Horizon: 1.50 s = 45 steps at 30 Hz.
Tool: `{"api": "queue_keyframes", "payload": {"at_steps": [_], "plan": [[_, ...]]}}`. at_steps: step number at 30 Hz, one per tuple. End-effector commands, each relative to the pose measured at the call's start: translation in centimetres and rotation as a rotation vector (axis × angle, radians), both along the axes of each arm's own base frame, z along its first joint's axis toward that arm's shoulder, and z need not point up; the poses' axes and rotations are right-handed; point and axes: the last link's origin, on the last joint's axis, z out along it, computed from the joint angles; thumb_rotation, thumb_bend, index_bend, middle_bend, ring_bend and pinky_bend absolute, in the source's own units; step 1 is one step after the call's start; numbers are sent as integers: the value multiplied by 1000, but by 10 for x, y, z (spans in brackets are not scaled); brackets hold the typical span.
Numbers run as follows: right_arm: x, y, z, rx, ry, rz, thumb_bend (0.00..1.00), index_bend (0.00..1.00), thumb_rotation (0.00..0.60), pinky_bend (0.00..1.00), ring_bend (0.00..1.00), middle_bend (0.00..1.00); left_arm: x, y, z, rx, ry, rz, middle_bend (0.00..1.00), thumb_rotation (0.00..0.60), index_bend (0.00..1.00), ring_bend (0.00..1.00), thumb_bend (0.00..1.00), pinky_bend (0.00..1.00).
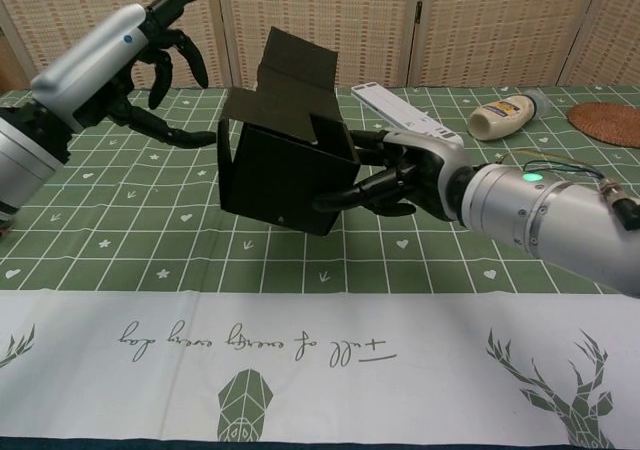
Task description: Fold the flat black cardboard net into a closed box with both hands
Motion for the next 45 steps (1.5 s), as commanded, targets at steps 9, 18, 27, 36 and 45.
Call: {"api": "queue_keyframes", "payload": {"at_steps": [9,18,27,36,45], "plan": [[6,-6,-17,21,73,23,106,265,600,1000,819,477,-10,-2,-25,-49,125,-36,204,600,338,453,62,737],[-2,-9,-27,21,134,24,115,267,600,1000,819,477,-22,-5,-45,-90,204,-61,253,600,384,465,62,737],[-8,-9,-38,2,201,55,118,266,600,1000,819,477,-29,-9,-59,-128,241,-71,253,600,370,467,62,737],[-14,-3,-45,-29,250,100,119,267,600,1000,819,470,-37,-12,-64,-168,263,-76,254,600,368,469,62,737],[-18,3,-48,-56,267,137,126,267,600,1000,818,444,-39,-18,-67,-201,278,-87,259,600,371,474,62,735]]}}
